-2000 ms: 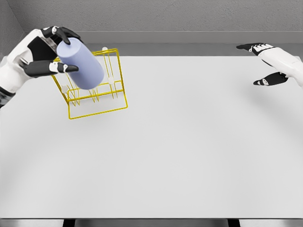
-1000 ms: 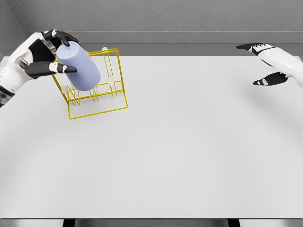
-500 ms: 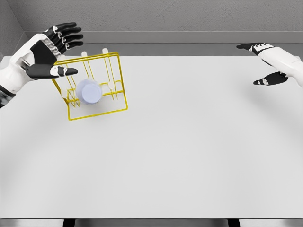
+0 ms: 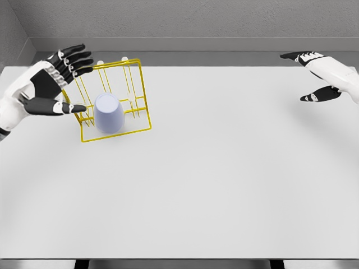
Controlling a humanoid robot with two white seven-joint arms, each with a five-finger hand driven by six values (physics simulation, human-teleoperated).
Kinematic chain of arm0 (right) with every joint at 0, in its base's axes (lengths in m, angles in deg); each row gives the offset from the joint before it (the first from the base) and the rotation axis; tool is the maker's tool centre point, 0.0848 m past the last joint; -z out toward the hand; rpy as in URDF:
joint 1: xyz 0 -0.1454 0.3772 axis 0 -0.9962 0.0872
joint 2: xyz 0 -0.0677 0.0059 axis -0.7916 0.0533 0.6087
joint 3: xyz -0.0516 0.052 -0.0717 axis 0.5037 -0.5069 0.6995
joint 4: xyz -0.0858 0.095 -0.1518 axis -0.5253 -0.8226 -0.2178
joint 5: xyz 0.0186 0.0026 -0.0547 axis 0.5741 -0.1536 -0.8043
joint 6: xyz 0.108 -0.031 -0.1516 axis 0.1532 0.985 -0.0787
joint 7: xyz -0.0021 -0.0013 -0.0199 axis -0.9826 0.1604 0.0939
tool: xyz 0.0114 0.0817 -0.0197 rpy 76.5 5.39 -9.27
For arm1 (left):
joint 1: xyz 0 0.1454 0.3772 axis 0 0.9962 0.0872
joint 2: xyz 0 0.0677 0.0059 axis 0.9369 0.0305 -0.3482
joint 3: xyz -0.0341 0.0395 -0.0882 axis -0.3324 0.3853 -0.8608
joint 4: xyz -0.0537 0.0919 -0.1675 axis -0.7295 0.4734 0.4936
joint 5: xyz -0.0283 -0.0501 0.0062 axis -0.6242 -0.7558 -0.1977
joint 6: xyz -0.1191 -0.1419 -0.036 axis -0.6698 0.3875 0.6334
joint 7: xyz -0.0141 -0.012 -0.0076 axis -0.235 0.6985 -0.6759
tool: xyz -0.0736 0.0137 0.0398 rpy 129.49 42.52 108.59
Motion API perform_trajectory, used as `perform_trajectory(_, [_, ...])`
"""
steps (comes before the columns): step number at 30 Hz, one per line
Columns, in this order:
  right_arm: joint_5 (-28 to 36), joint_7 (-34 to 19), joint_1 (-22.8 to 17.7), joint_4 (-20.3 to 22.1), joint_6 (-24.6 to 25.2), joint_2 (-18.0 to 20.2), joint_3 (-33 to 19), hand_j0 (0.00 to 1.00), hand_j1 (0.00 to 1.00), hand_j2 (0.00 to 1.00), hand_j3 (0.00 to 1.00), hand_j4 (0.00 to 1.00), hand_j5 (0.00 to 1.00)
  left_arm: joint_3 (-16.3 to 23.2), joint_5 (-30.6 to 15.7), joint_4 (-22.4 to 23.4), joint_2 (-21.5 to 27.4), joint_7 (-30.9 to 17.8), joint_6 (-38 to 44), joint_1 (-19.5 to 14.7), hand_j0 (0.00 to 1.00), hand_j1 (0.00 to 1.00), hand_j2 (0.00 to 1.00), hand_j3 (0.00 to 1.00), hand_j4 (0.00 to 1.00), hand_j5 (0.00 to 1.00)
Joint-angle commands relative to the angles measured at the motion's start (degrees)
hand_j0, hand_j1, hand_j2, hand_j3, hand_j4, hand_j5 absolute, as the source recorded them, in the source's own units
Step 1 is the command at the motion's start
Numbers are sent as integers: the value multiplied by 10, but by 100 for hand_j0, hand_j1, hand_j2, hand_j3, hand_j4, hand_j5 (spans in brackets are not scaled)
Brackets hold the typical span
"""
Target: Place the cup on the cup holder with both arms
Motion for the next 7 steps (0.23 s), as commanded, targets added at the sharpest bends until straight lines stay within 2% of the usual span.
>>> perform_trajectory(1, [3, 0, 0, 0, 1, 1, -1, 100, 100, 100, 100, 100, 100, -14, -7, -33, 13, 0, 0, 2, 100, 100, 100, 100, 100, 100])
perform_trajectory(7, [1, 0, -4, 6, 1, -2, 0, 100, 100, 100, 100, 100, 100, -28, -16, -53, 22, 0, -1, 43, 100, 100, 100, 100, 100, 100])
